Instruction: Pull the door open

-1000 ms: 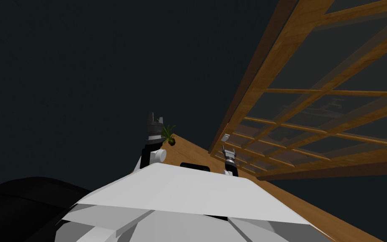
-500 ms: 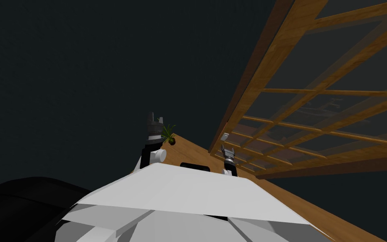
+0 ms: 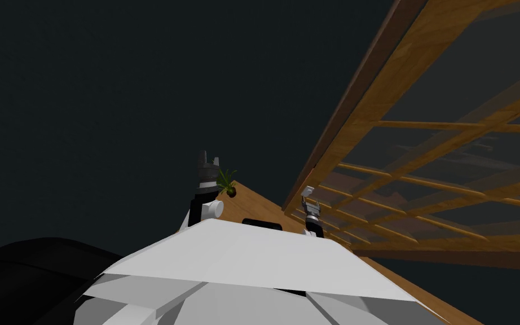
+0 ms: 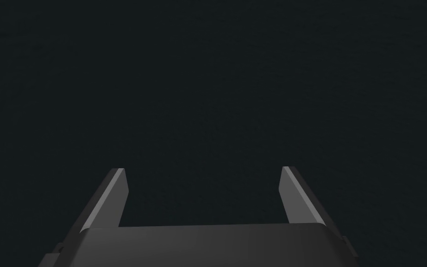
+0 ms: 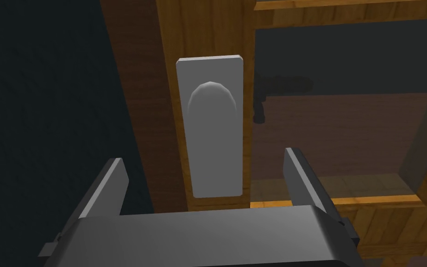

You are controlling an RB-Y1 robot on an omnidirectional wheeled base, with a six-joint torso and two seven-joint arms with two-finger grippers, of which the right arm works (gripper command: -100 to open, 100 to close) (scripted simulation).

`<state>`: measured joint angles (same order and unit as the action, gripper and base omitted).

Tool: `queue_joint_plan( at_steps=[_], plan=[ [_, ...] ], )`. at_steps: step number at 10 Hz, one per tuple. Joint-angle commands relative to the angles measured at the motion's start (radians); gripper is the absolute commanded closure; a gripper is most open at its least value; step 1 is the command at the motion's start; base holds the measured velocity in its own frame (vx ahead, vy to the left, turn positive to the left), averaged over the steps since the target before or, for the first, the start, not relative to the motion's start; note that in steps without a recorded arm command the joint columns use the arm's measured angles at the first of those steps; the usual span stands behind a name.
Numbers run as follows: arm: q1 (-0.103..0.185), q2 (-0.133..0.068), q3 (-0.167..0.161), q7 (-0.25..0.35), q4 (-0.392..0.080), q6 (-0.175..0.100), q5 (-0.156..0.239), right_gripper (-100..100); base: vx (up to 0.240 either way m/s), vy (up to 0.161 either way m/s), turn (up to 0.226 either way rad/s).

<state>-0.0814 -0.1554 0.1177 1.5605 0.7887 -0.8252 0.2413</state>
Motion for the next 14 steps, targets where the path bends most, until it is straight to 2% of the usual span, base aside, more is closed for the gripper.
queue_joint_plan(
  at_steps=[1,4,5,6,11,12,14],
  plan=[
    [-0.013,-0.023,0.009,0.022,-0.001,-0.004,0.008,-100,0.177,-0.008,0.103],
    [-0.021,-0.058,0.024,0.053,-0.021,-0.018,0.021,-100,0.199,-0.025,0.091],
    [-0.022,-0.055,0.021,0.050,-0.016,-0.016,0.019,-100,0.082,-0.004,0.009],
    [-0.022,-0.055,0.021,0.050,-0.016,-0.016,0.019,100,-0.014,-0.001,-0.020],
    [-0.022,-0.055,0.021,0.050,-0.016,-0.016,0.019,100,-0.014,0.000,0.005],
    [-0.031,-0.065,0.003,0.069,-0.012,-0.021,0.006,100,-0.109,-0.020,0.075],
    [-0.039,-0.073,-0.011,0.087,-0.007,-0.027,-0.005,100,-0.196,-0.022,0.074]
  ],
)
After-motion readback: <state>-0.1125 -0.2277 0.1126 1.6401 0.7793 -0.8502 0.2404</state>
